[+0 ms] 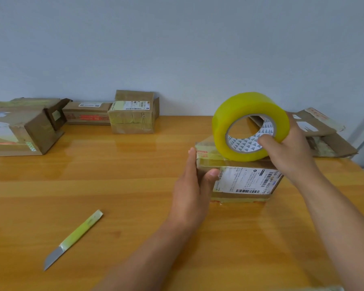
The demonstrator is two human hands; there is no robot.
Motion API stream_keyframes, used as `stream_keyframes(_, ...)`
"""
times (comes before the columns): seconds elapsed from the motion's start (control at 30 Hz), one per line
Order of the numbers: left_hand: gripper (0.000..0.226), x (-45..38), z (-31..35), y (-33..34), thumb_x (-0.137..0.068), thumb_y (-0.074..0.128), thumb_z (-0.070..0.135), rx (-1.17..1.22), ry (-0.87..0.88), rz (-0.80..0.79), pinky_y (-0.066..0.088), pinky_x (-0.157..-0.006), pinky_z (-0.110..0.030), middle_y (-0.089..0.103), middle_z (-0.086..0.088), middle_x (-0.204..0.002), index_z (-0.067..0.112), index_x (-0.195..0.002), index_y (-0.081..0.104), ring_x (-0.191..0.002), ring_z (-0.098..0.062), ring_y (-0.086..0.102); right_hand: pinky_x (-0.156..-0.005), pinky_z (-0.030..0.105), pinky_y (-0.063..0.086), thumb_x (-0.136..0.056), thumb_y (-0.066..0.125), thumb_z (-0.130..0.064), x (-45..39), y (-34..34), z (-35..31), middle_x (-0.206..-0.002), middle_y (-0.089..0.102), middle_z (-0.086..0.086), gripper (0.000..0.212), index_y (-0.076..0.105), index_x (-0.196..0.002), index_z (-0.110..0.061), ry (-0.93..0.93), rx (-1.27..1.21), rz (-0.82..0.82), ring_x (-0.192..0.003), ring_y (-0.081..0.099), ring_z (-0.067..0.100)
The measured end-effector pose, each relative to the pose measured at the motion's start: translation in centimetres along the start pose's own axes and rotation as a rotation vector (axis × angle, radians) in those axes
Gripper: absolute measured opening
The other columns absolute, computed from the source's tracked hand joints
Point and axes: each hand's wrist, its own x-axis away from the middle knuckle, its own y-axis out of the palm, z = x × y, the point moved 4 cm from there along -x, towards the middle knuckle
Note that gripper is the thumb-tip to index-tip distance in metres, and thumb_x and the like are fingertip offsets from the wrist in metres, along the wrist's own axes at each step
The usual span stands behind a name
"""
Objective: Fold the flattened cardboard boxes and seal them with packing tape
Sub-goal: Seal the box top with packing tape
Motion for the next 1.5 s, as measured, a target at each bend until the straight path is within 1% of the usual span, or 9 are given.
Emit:
stream_keyframes(0.13,0.070,-0.4,-0.4,-0.1,-0.098,0.049,0.039,-0.034,0.006,0.037,0.040,-0.074,-0.002,0.057,0.036,-0.100,0.024,-0.157,0.015,-0.093,0.023,0.052,-0.080,0.023,0.047,-0.089,0.071,-0.024,-0.2,-0.5,1.0,-0.106,0.067,0.005,0.046,0.050,-0.129,-0.034,-0.018,0.080,-0.092,-0.086,0.059,0.006)
stream_keyframes(0.27,0.066,-0.9,-0.7,-0.1,-0.100,0.049,0.035,-0.046,0.003,0.070,0.043,-0.068,-0.015,0.062,0.024,-0.091,0.026,-0.157,0.017,-0.084,0.005,0.057,-0.094,0.033,0.049,-0.076,0.075,-0.058,0.3,0.3,2.2,-0.120,0.067,-0.007,0.076,0.050,-0.139,-0.023,0.037,-0.015,-0.167,-0.112,0.062,0.005)
stream_keyframes(0.5,0.055,-1.6,-1.9,-2.5,-0.102,0.050,0.026,0.009,0.002,0.216,0.043,-0.071,-0.006,0.062,0.021,-0.093,0.019,-0.154,0.032,-0.089,0.015,0.057,-0.080,0.021,0.051,-0.071,0.075,-0.044,0.0,4.1,0.7,-0.108,0.067,-0.006,0.060,0.055,-0.124,-0.024,0.042,-0.216,-0.118,-0.095,0.064,0.000)
stream_keyframes(0.7,0.070,-1.7,-2.2,-3.7,-0.088,0.049,0.066,0.122,-0.065,0.202,0.046,-0.094,-0.019,0.057,0.026,-0.126,0.040,-0.150,0.030,-0.116,0.009,0.053,-0.077,0.021,0.052,-0.069,0.075,-0.051,0.0,5.9,0.6,-0.102,0.069,-0.006,0.063,0.057,-0.121,-0.021,0.034,-0.216,-0.090,-0.090,0.065,0.002)
stream_keyframes(0.93,0.057,-2.0,-1.9,-3.8,-0.093,0.049,0.049,-0.014,0.054,0.271,0.043,-0.064,-0.011,0.057,0.034,-0.077,0.034,-0.147,0.036,-0.074,0.006,0.057,-0.075,0.012,0.051,-0.072,0.080,-0.042,0.0,6.0,1.3,-0.102,0.069,-0.012,0.063,0.054,-0.126,-0.022,0.040,-0.241,-0.144,-0.092,0.065,-0.003)
stream_keyframes(1.1,0.049,-2.4,-2.6,-3.8,-0.094,0.046,0.057,-0.046,0.095,0.276,0.051,-0.096,-0.034,0.042,0.025,-0.147,0.036,-0.138,0.044,-0.118,0.010,0.052,-0.080,0.023,0.054,-0.076,0.080,-0.028,0.0,5.8,1.9,-0.098,0.069,-0.005,0.043,0.056,-0.111,-0.028,0.074,-0.395,-0.096,-0.091,0.068,0.006)
stream_keyframes(1.23,0.055,-2.4,-2.4,-3.7,-0.093,0.045,0.057,-0.088,0.097,0.276,0.044,-0.108,-0.038,0.028,0.031,-0.150,0.029,-0.141,0.044,-0.131,0.016,0.035,-0.078,0.020,0.049,-0.088,0.066,0.001,-0.3,5.1,2.7,-0.089,0.066,-0.019,0.041,0.055,-0.107,-0.034,0.061,-0.485,0.064,-0.087,0.063,0.000)
stream_keyframes(1.4,0.060,-2.5,-2.2,-3.9,-0.098,0.045,0.056,-0.181,0.156,0.277,0.038,-0.098,-0.019,0.027,0.059,-0.128,0.020,-0.146,0.043,-0.120,0.030,0.031,-0.082,0.022,0.050,-0.090,0.071,-0.012,0.2,5.7,2.6,-0.100,0.068,-0.018,0.036,0.057,-0.117,-0.031,0.017,-0.442,0.002,-0.097,0.065,0.003)
stream_keyframes(1.5,0.055,-2.7,-2.0,-4.3,-0.096,0.042,0.059,-0.265,0.216,0.289,0.044,-0.093,-0.022,0.041,0.041,-0.136,0.024,-0.137,0.050,-0.120,0.015,0.043,-0.086,0.022,0.053,-0.077,0.077,-0.031,0.4,6.0,2.3,-0.113,0.069,-0.004,0.056,0.054,-0.128,-0.022,0.026,-0.437,-0.076,-0.105,0.066,0.008)
